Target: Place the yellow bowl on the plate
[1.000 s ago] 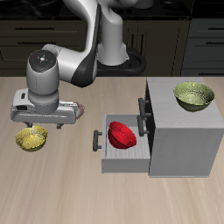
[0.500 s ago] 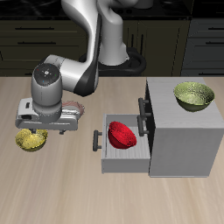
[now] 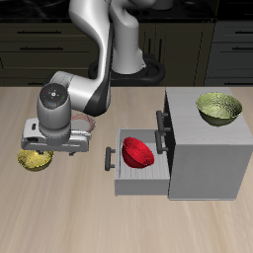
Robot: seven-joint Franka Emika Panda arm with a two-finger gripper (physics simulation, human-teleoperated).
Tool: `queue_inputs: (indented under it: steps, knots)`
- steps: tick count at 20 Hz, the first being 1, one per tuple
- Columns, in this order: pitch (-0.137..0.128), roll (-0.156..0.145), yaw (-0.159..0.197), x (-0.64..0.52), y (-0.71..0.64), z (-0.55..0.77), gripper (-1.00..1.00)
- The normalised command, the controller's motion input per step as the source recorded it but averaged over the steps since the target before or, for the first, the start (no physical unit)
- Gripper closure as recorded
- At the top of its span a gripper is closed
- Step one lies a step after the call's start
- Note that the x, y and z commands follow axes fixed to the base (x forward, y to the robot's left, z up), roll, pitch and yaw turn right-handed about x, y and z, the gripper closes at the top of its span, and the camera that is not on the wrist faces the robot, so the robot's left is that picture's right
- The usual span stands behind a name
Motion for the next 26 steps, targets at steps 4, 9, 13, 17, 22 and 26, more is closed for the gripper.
queue_inputs:
  steps: [4,9,13,17,22,26]
  knots:
    - [0.005,0.003,-0.001,-0.13,-0.07,-0.07,-1.00]
    - [0.018,0.000,-0.010,-0.12,-0.09,-0.16,-1.00]
    - [0.030,0.015,-0.007,-0.04,0.03,-0.19,-1.00]
    - [0.062,0.006,-0.014,-0.01,0.03,-0.19,1.00]
    - [-0.010,0.023,-0.019,0.00,0.06,0.03,1.00]
    - [0.017,-0.013,-0.043,0.04,-0.01,-0.11,1.00]
